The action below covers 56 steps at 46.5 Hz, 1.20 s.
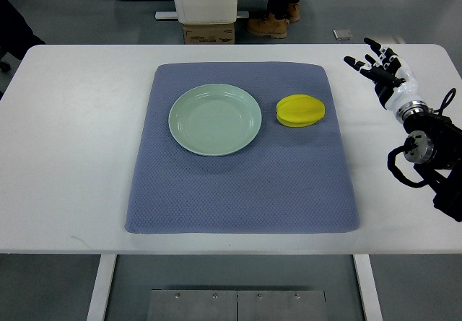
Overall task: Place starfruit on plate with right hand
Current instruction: 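Move the right hand over the yellow starfruit and lower it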
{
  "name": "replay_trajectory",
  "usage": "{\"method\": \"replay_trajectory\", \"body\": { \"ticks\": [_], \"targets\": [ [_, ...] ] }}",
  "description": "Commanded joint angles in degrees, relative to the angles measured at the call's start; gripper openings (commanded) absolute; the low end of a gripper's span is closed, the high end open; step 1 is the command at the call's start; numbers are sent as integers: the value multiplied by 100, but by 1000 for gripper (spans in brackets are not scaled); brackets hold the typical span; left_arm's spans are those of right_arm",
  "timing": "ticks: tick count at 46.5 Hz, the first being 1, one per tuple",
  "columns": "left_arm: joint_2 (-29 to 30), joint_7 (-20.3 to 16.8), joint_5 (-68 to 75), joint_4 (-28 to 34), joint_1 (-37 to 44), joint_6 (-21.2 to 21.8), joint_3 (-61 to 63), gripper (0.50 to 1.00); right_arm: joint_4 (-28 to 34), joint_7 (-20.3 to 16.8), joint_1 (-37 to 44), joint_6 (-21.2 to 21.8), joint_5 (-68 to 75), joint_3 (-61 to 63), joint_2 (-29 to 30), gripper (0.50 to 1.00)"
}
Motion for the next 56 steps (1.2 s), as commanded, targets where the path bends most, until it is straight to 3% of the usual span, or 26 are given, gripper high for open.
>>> {"method": "replay_trajectory", "body": {
  "ticks": [1,18,34,50,56],
  "targets": [
    [0,0,0,0,1,0,0,1000,26,43,1,2,-23,-44,-9,1000],
    [0,0,0,0,1,0,0,1000,588,280,80,-77,-822,-519,-88,1000],
    [0,9,0,0,1,0,0,1000,1713,289,106,-174,-1709,-703,-624,1000],
    [0,0,0,0,1,0,0,1000,1739,473,493,-438,-2431,-1705,-721,1000],
    [0,0,0,0,1,0,0,1000,1731,552,809,-797,-2449,-2486,-703,1000]
  ]
}}
